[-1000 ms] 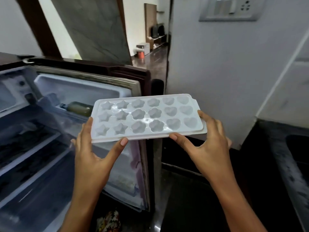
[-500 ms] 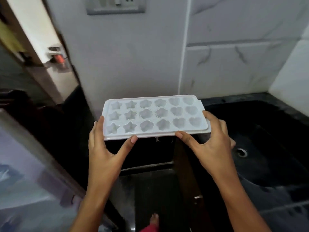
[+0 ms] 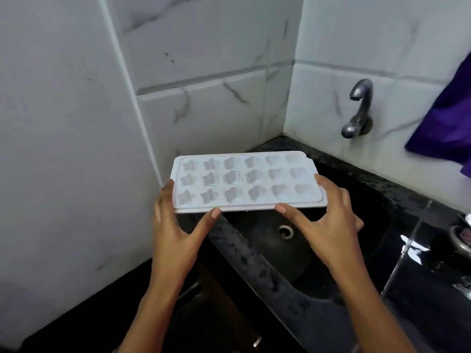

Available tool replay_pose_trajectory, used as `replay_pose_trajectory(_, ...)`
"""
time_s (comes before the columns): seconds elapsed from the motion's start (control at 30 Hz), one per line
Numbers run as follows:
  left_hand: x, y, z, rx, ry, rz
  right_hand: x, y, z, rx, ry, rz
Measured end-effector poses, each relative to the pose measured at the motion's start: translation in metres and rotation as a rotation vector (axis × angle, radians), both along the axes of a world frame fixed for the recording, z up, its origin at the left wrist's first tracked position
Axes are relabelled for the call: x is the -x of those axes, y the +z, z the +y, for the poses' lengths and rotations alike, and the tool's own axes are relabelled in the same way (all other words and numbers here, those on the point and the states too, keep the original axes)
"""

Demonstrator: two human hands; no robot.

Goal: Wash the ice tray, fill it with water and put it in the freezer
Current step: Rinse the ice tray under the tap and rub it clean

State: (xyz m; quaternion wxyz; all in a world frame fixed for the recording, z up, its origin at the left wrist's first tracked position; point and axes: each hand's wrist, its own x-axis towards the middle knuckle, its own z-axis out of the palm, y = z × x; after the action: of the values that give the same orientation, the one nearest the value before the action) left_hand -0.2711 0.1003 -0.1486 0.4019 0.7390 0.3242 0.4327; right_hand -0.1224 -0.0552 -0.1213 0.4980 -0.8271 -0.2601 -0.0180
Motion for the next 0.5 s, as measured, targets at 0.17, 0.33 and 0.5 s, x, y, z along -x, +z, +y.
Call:
replay_pose_trajectory(0.17,-0.067,-0.002,0.037,-0.004,-0.135,0.019,-0.039,-0.007,0.014,-0.007,-0.144,0.004)
replay_pose_trajectory(0.33,-0.135,-0.008,0.057,0.022,-0.321,-0.008,-0.078,-0.015,0.02,-0.008,-0.295,0.009)
replay_pose_trajectory(0.5,-0.196,-0.016,0.063,0.163,-0.49,-0.061,-0.112,-0.023,0.018,0.025,-0.432,0.034)
